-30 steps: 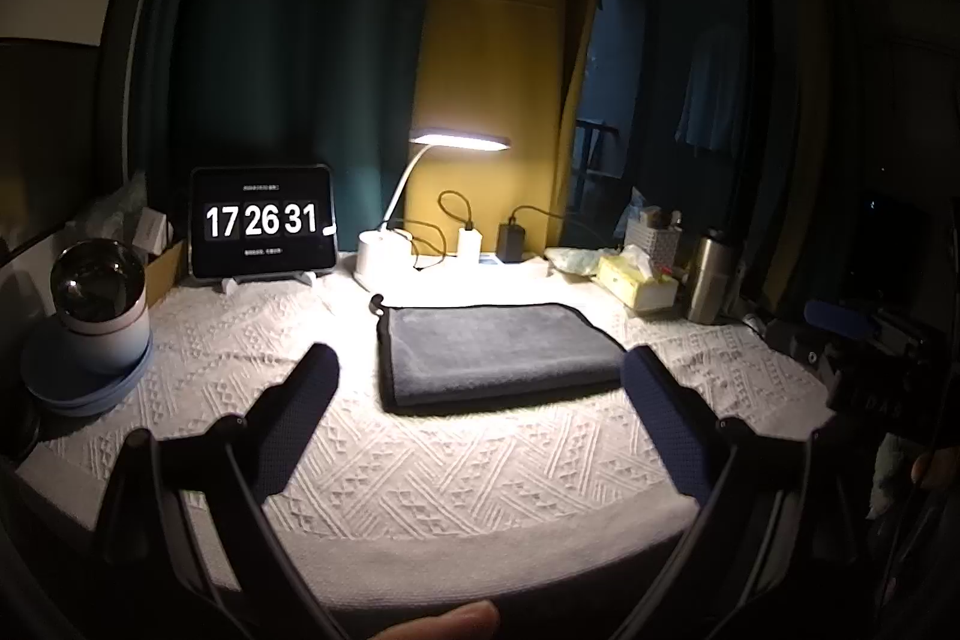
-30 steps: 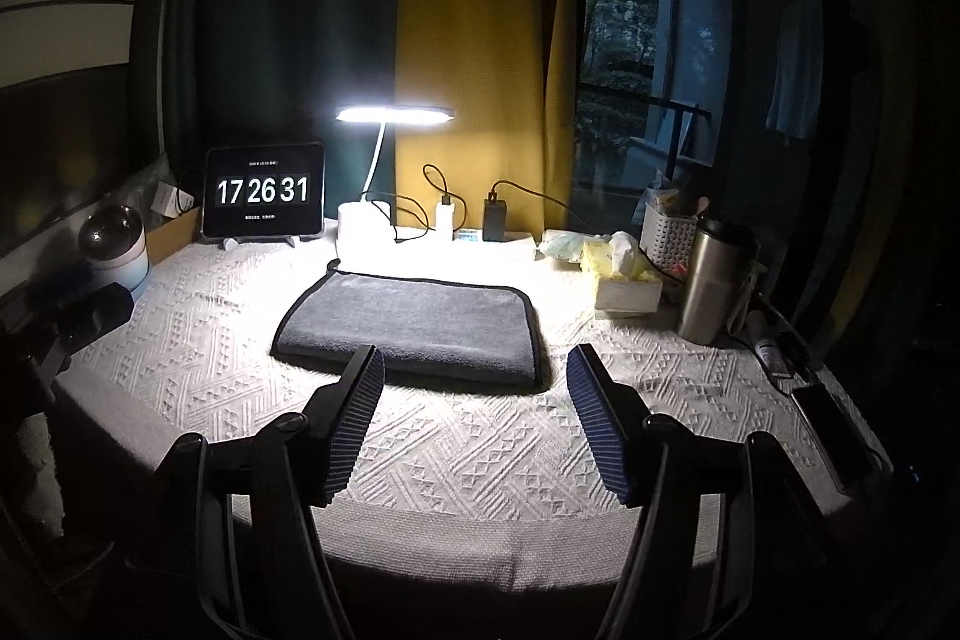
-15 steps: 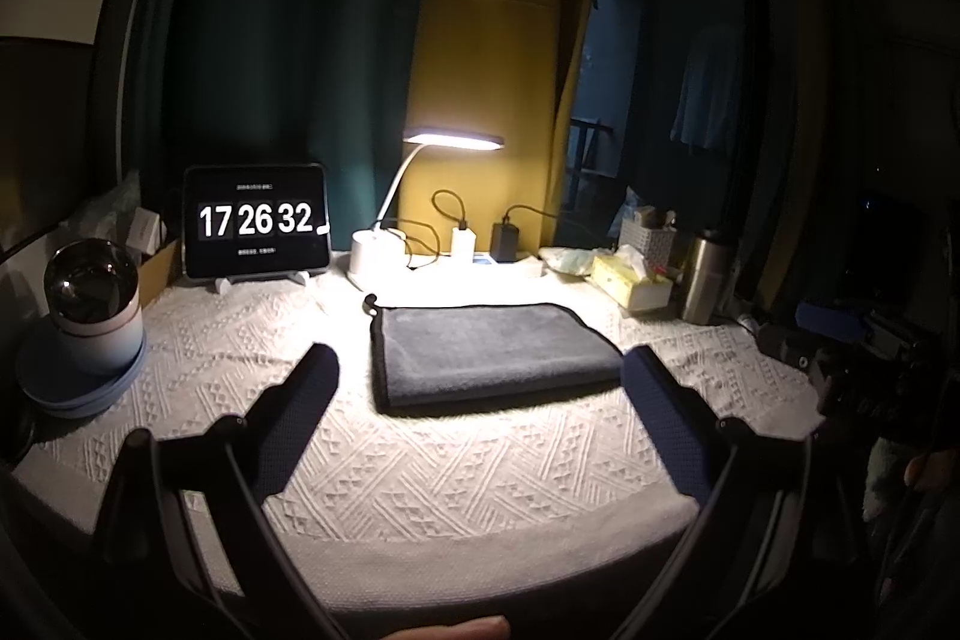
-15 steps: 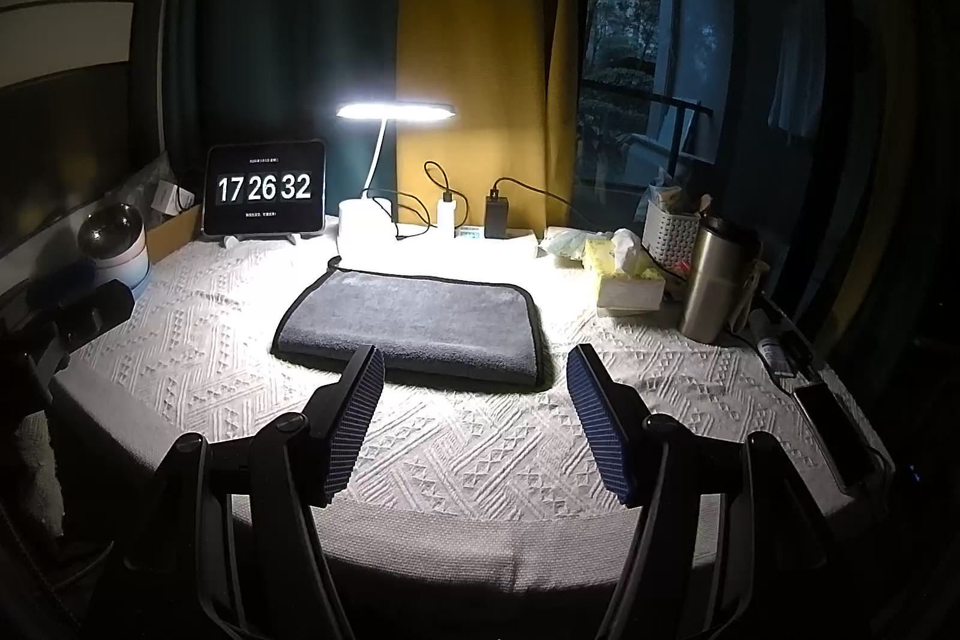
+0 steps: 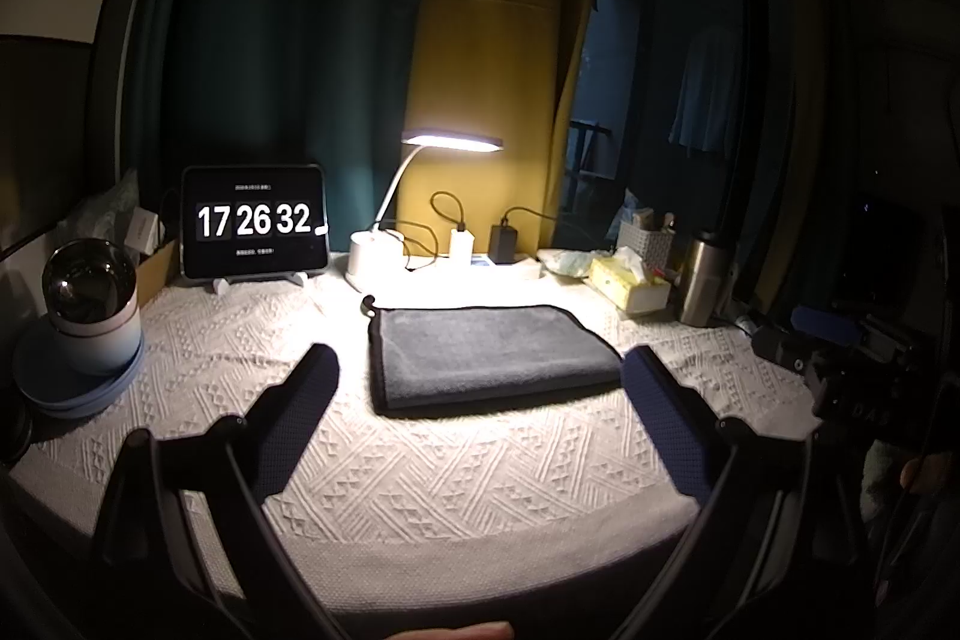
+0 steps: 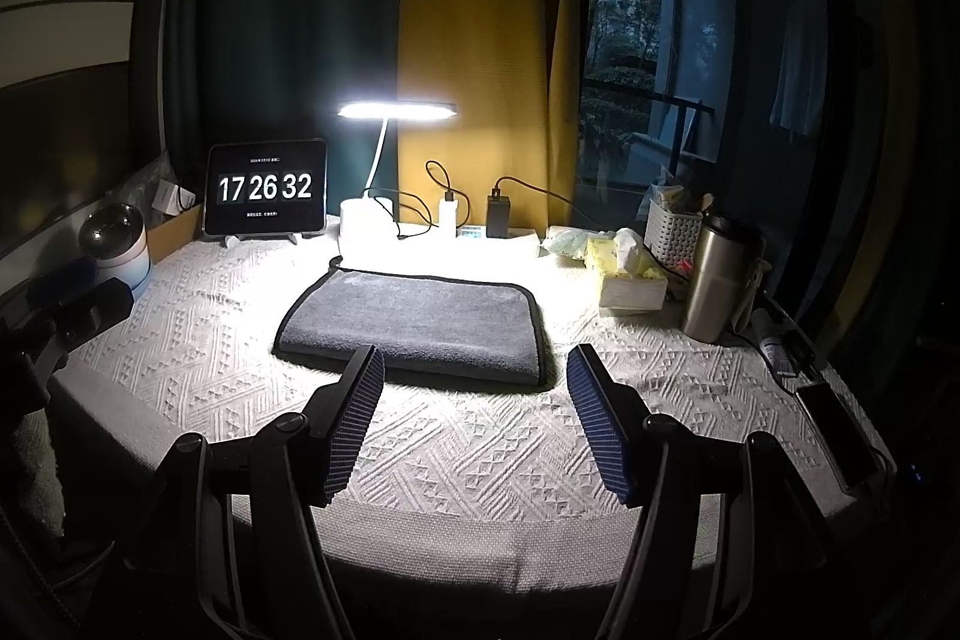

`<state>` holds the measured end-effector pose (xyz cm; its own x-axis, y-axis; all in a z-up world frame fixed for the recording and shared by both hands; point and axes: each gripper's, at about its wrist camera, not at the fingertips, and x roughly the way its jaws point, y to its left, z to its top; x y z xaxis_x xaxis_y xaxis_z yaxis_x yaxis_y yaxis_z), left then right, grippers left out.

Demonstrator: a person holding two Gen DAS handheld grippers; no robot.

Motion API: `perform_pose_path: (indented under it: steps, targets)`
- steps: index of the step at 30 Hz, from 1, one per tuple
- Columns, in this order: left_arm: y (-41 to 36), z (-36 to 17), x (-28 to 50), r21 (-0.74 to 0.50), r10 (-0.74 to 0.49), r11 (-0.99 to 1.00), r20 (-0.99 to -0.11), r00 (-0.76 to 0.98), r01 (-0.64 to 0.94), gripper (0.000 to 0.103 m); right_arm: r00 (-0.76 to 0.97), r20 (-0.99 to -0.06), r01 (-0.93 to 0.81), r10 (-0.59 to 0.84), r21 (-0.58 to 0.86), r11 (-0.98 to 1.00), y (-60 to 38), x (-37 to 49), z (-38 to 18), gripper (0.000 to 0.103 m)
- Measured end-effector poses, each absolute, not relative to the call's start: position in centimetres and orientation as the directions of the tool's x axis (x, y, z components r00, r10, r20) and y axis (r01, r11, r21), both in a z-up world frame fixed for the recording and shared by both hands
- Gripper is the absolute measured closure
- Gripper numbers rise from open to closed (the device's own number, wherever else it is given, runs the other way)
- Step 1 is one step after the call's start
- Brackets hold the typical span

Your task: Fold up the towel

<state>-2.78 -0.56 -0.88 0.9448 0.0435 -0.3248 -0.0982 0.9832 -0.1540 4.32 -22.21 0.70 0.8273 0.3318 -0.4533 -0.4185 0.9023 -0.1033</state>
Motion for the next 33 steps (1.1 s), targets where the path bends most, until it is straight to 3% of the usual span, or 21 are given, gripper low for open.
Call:
perform_pose_path:
  steps: [33]
  targets:
    - [-0.81,-0.83,-2.54,-0.175,0.013,0.982,-0.321,0.947,-0.073,0.007,0.818,-0.465,-0.424,0.338,-0.092,0.901,-21.54,4.49,0.06,0.036]
